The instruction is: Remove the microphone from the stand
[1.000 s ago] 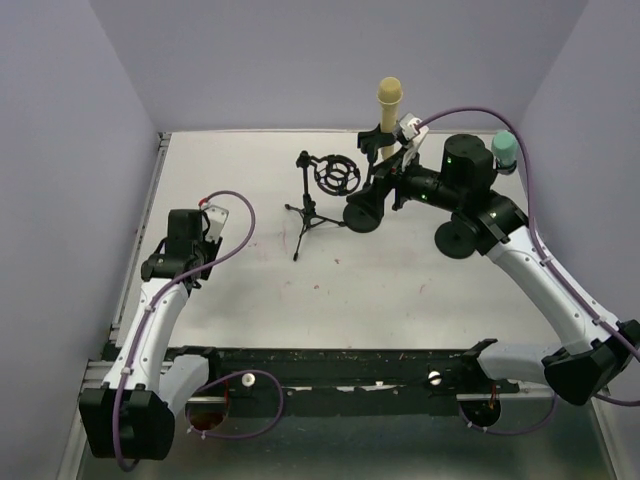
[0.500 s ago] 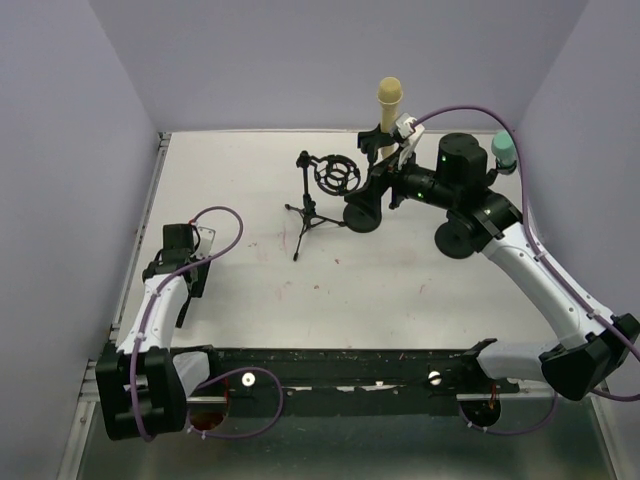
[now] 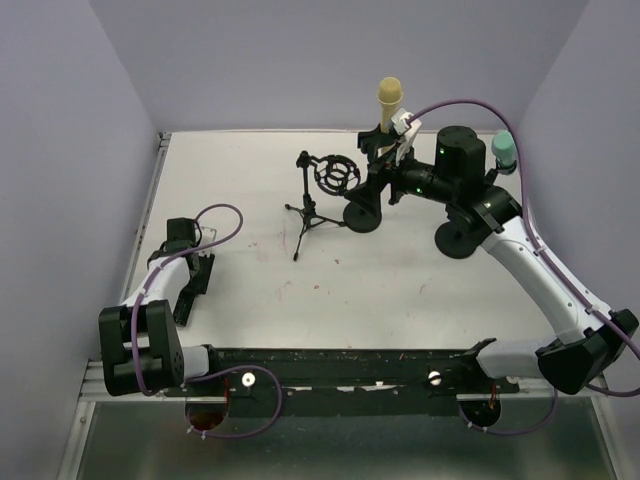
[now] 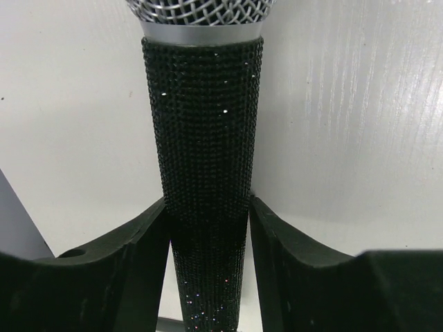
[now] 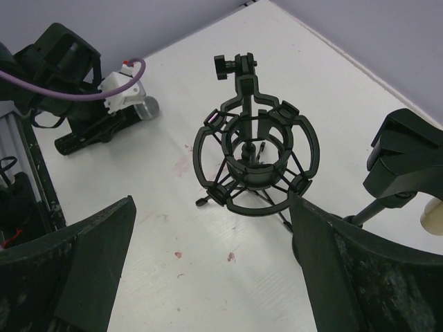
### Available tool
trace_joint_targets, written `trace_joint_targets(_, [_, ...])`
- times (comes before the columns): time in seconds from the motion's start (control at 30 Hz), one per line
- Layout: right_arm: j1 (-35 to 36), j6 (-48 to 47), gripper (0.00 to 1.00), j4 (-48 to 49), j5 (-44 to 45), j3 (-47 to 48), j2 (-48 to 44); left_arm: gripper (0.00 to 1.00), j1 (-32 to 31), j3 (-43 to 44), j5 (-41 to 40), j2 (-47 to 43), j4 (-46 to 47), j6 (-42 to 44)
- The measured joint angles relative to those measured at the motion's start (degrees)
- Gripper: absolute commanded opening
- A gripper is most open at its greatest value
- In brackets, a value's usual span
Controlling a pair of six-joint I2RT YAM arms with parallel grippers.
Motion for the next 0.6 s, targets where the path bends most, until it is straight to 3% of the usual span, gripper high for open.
trace_joint_targets(0.1, [0.0,-0.6,1.00,-0.2,-0.1,0.1,0.5,0.66,0.2,0.2,0.2,0.2,0.2,0.3])
trace_joint_targets(0.6, [0.0,-1.3,1.00,-0.3,-0.5,-0.3,0.2,0.70,0.4,1.7,1.4,1.0,-1.2,0.3])
